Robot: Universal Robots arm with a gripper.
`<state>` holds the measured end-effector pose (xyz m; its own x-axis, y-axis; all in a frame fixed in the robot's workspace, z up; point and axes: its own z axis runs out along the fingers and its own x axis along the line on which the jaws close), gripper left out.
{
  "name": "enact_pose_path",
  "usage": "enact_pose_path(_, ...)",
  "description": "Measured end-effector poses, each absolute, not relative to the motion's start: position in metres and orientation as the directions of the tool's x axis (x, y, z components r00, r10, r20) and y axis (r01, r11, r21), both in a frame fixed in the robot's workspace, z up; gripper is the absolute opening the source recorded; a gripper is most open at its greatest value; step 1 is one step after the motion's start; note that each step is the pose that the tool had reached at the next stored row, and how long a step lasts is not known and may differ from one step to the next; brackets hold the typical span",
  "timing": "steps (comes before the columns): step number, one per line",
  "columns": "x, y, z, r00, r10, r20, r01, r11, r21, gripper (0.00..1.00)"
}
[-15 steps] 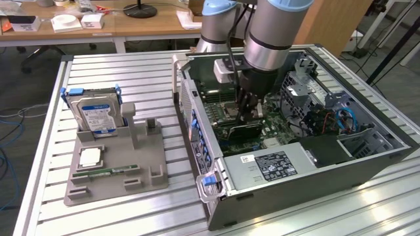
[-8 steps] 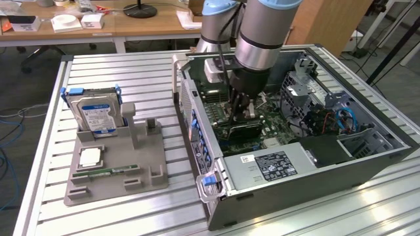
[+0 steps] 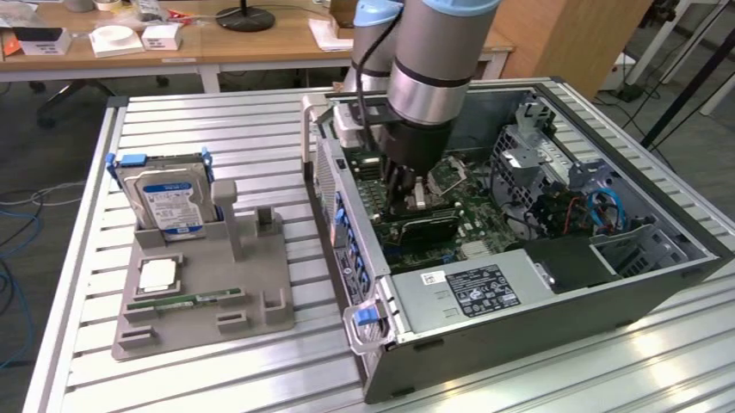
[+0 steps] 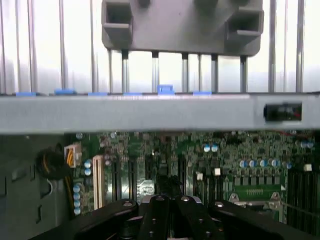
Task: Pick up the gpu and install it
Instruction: 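Press down on the gpu until it lock into place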
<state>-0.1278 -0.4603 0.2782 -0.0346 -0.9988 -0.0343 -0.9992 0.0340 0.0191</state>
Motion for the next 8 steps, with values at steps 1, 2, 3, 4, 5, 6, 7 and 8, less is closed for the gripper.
enact_pose_path(1,-0.13,-0.46,0.278,-0.035,-0.999,-0.034,-0.999,0.034,0.019,0.11)
enact_pose_path(2,-0.133,-0.46,0.278,-0.035,-0.999,-0.034,-0.999,0.034,0.019,0.11)
enact_pose_path(3,-0.135,-0.46,0.278,-0.034,-0.999,-0.034,-0.999,0.034,0.019,0.11)
enact_pose_path(4,-0.138,-0.46,0.278,-0.035,-0.999,-0.034,-0.999,0.034,0.019,0.11)
enact_pose_path(5,-0.141,-0.46,0.278,-0.035,-0.999,-0.034,-0.999,0.034,0.019,0.11)
enact_pose_path(6,-0.143,-0.46,0.278,-0.035,-0.999,-0.034,-0.999,0.034,0.019,0.11)
enact_pose_path(7,-0.144,-0.46,0.279,-0.035,-0.999,-0.034,-0.999,0.034,0.019,0.11)
enact_pose_path(8,-0.145,-0.46,0.28,-0.035,-0.999,-0.034,-0.999,0.034,0.02,0.11)
